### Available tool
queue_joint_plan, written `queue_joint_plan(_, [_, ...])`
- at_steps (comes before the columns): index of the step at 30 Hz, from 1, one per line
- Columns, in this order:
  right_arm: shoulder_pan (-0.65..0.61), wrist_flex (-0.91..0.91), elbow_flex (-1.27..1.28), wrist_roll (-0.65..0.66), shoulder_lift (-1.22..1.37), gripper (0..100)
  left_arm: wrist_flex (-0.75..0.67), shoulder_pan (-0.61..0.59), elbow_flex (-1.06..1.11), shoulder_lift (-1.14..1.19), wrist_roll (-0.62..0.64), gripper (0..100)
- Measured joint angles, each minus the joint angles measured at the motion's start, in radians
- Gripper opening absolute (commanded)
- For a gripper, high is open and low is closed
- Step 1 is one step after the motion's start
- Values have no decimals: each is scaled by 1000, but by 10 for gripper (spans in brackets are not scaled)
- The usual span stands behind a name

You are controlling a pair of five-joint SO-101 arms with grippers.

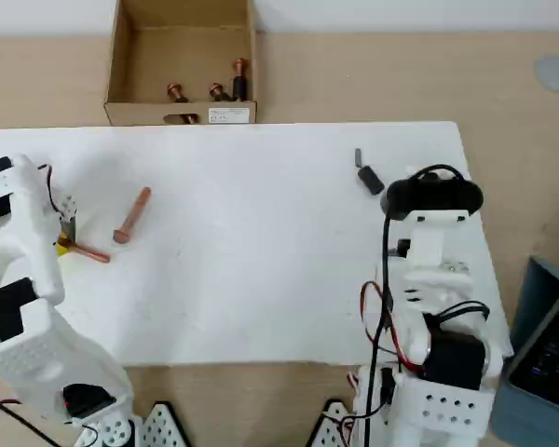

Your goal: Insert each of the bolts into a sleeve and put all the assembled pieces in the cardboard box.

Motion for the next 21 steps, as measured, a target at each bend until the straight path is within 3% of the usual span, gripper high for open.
queue_joint_plan(10, [0, 0, -57, 0, 0, 9, 305, 5, -207, -14, -14, 2])
queue_joint_plan(16, [0, 8, -140, 0, -9, 9, 453, 94, -301, -238, -86, 2])
queue_joint_plan(21, [0, 83, -187, 0, -9, 9, 480, 167, -301, -485, -152, 2])
